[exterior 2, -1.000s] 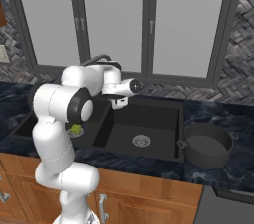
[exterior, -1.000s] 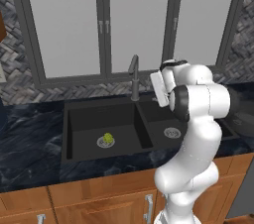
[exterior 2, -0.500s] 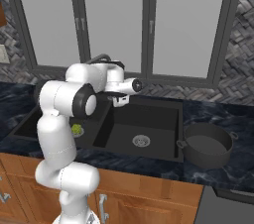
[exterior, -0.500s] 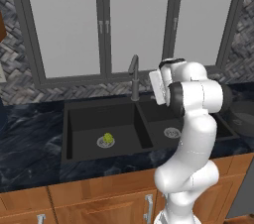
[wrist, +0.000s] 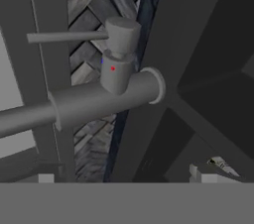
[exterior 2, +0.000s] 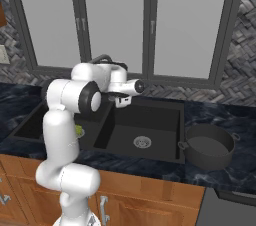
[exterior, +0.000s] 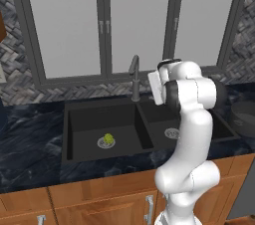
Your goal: Dump the broccoli from the pot into the sink. Then turn on the water and wash the broccoli. Then turn off the water and put the broccoli back in the pot.
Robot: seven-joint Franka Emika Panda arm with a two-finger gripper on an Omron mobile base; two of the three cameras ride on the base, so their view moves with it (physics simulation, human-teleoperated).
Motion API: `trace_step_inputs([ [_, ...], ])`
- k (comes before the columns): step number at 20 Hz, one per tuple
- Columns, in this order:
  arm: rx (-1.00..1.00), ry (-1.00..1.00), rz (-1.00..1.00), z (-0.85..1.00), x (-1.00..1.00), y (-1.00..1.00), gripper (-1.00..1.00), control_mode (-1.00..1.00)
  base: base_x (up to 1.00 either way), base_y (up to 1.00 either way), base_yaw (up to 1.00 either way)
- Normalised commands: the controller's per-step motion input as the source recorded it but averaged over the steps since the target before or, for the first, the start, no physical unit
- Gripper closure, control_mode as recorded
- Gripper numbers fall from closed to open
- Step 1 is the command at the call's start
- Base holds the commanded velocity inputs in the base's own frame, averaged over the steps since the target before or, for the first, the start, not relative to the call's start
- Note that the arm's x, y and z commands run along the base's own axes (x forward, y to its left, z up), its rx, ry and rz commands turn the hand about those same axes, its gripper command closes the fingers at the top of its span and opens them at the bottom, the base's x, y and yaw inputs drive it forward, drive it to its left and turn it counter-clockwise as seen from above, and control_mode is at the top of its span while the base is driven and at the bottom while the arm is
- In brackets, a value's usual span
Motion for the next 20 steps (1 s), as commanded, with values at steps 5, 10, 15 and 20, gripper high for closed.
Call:
trace_step_inputs([
  [5, 0.0, 0.0, 0.0, -0.14, 0.25, 0.0, -1.0, -1.0, 0.0, 0.0, 0.0],
  [10, 0.0, 0.0, 0.0, -0.14, 0.25, 0.0, -1.0, -1.0, 0.0, 0.0, 0.0],
  [15, 0.01, 0.0, 0.0, -0.12, 0.25, 0.0, -1.0, -1.0, 0.0, 0.0, 0.0],
  [20, 0.01, 0.0, 0.0, -0.07, 0.28, 0.0, -1.0, -1.0, 0.0, 0.0, 0.0],
])
